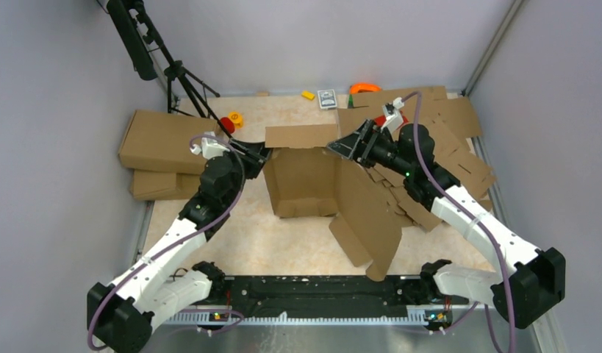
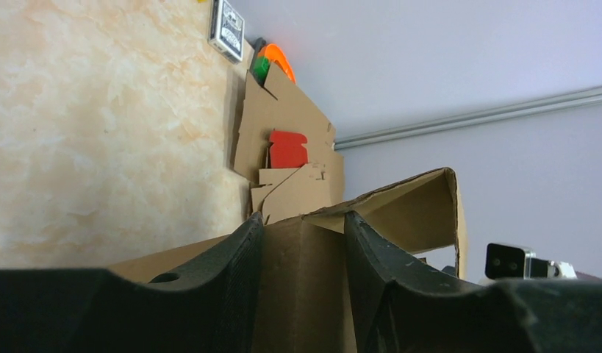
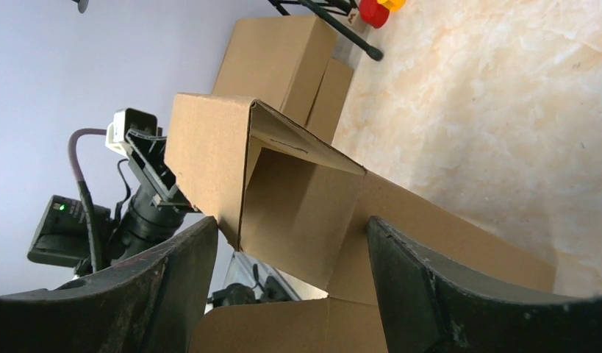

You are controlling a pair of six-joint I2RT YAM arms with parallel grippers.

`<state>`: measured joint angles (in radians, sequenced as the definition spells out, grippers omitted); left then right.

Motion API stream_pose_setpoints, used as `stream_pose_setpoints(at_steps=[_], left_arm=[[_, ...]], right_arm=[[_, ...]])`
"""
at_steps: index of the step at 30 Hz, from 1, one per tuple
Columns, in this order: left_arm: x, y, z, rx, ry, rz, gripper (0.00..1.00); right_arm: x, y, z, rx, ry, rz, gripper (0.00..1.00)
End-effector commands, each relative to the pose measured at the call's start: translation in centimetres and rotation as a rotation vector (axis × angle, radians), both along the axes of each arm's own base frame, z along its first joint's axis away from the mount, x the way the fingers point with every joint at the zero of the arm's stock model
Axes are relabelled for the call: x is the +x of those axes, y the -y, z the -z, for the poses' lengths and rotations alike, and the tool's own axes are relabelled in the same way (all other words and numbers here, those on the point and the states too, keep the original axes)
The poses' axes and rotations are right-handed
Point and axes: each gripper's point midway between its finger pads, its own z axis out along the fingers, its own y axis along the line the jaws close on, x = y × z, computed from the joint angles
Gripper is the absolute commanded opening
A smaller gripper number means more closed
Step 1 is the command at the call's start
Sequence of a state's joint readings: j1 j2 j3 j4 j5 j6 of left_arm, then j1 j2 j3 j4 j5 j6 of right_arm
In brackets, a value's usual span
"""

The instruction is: Fold the paper box

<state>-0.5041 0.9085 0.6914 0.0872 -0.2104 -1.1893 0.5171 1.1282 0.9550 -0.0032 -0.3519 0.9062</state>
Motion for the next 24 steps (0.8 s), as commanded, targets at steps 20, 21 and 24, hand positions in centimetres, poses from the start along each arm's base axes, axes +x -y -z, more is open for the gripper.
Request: stream_pose_setpoints(at_steps=[20,21,24], left_arm=[[3.5,3.4,-1.3,-0.018,0.22,0.062,0.44],[3.5,3.4,-0.7,-0.011,0.208,0.062,0.44],[3.6,3.4,0.8,0.001,0.181,0.059,0.44]], right_arm=[[2.9,1.6,-1.7,-0.06,0.281,0.186,0.65],[2.9,1.7,-1.3,-0.058,0.273,0.191,0.65],[2.7,1.8,-0.4,-0.054,0.255,0.196,0.69]])
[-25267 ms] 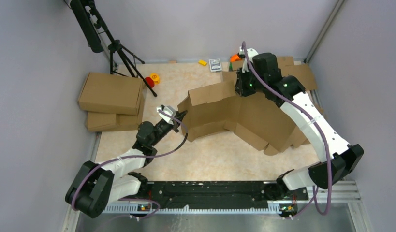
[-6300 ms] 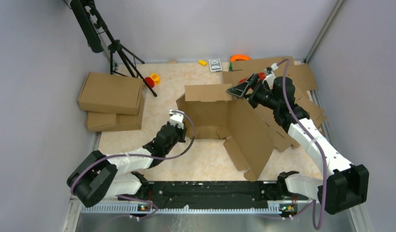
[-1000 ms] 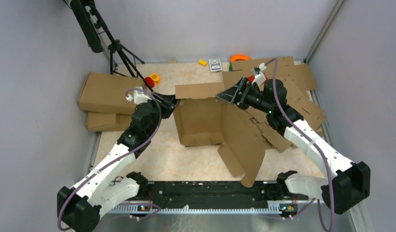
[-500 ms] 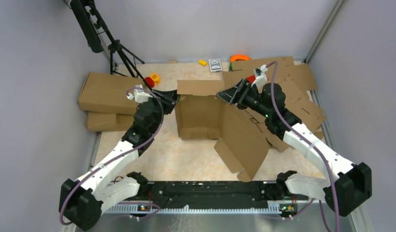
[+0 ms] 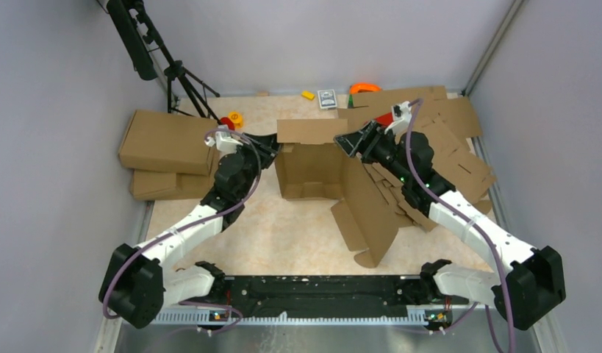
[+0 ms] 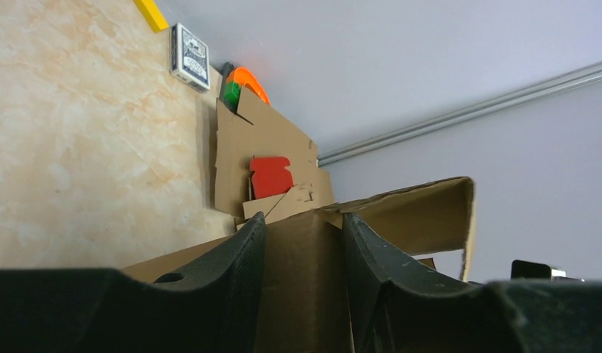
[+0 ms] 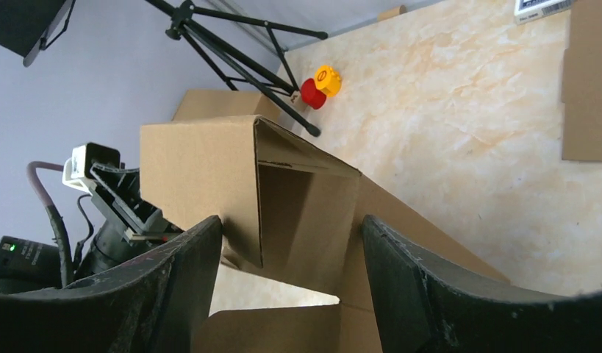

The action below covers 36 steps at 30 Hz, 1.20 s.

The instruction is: Fold the paper box

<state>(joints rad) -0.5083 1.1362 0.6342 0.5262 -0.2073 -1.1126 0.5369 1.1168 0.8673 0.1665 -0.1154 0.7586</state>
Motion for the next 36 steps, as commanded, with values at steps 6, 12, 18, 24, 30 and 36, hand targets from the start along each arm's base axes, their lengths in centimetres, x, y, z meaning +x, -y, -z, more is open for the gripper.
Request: stream_pose_setpoints(at_steps=[6,12,18,24,30,36], left_arm=[[-0.4,0.9,0.9,0.026,0.016,0.043,0.44],[-0.4,0.9,0.7,0.036,0.017,0.043,0.44],[-0.5,0.9,0.9,0.04,0.017,0.043,0.44],[-0.6,0.9,0.8,0.043,0.021,0.048,0.44],[-0.6,0.9,0.8,0.045,0.022,0.05,0.44],[-0.7,1.0,0.7,0.047,0.024,0.053,0.44]], right_arm=[[-1.0,0.1,-2.0,0.063,0.069,0.009,0.92],[-0.3,0.3,-2.9,0.152,0.004,0.059,0.95],[0.9,1.5,-2.9,0.281,-0.105,0.186,0.96],[1.4,3.3,-2.2,0.376,-0.243,0.326,0.97],[1.6,2.7,-1.8,0.38,-0.303,0.327,0.97],[1.1,1.5,-1.4,0.289,-0.288,0.24,0.98]])
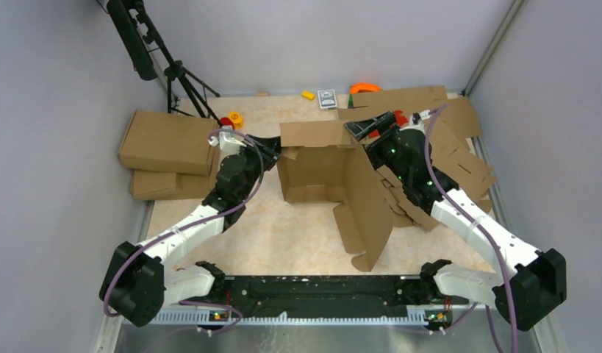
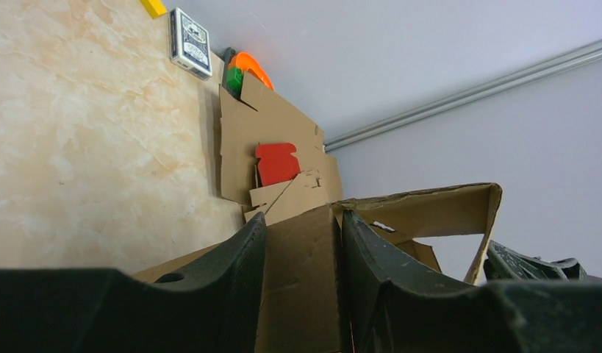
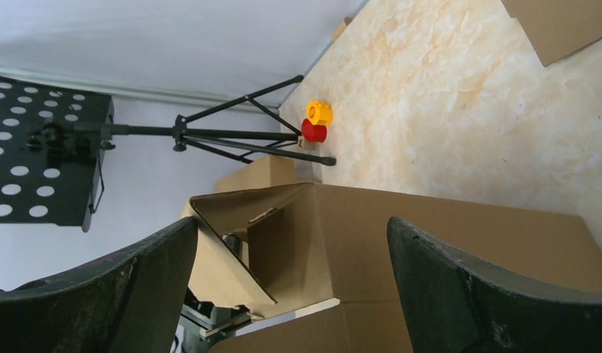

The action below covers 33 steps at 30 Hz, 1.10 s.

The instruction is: Fold the paper box

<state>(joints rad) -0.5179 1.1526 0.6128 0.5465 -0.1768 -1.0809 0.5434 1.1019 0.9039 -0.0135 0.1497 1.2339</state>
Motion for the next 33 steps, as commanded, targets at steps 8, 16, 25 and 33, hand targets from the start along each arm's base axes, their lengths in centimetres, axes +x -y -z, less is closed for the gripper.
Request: stream_pose_setpoints(at_steps=[8,16,25,33], left_arm=[[-0.4,0.1,-0.5,0.007,0.027,0.009,0.44],[-0.4,-0.3,-0.4,0.011,0.014,-0.006,0.5],[-0.4,0.0,-0.4,0.017,0.019,0.006,0.47],[-0.5,-0.1,-0.4,0.024,0.027,0.008,0.46]], right_arm=[[-1.7,-0.8,-0.1,-0.09,0.016,-0.099,0.81],[-2.6,-0.5,-0.3,-0.137,0.072,-0.135,0.85],[-1.4,1.5,-3.7,-0.015,0.075,0.037,0.97],[-0.1,1.7,-4.3,0.034,-0.056,0.117,0.98]])
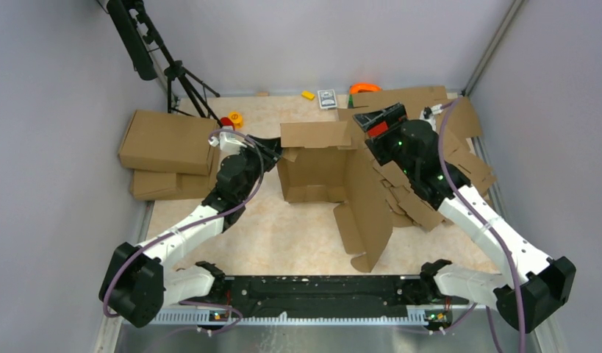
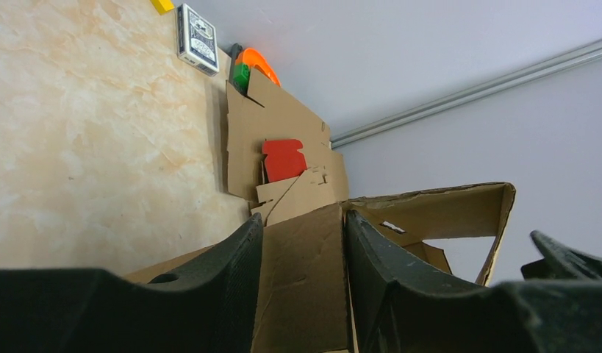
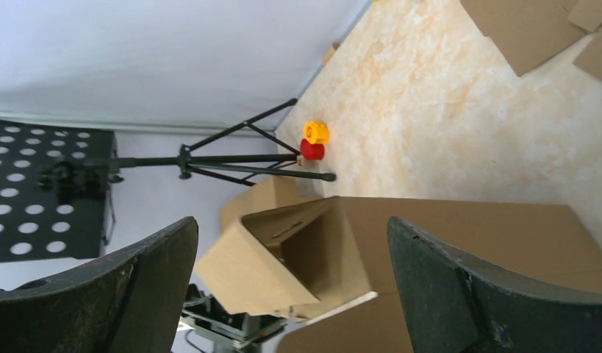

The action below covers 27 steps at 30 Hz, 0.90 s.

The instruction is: Fold the paper box

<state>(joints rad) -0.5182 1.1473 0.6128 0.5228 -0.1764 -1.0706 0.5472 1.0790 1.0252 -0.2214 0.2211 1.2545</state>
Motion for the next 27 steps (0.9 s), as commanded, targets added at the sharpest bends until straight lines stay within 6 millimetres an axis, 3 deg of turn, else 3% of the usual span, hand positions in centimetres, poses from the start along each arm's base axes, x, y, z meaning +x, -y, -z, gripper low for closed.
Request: stream_pose_setpoints(at_steps=[1,5,16,19,27], left_arm=[[-0.4,0.0,-0.9,0.004,0.041,0.01,0.46],[-0.4,-0.1,-0.9,0.009,0.045,0.006,0.46],[-0.5,-0.1,-0.9,0.01,0.046,0.011,0.46],[-0.4,0.0,-0.8,0.011,0.041,0.013,0.46],[-0.3,0.1,-0.6,0.007,0.034,0.012,0.47]], right_arm=[[0.6,0.1,-2.7,0.066,0.003,0.054,0.98],[1.4,-0.1,-3.0,0.027,-0.015,0.065,0.98],[2.3,-1.7,-0.4,-0.134,-0.114,-0.024,0.98],[1.9,-2.2,-0.8,-0.107,-0.077,-0.06,0.83],[0.4,-2.4,0.7,-0.143,-0.074,-0.13,0.72]])
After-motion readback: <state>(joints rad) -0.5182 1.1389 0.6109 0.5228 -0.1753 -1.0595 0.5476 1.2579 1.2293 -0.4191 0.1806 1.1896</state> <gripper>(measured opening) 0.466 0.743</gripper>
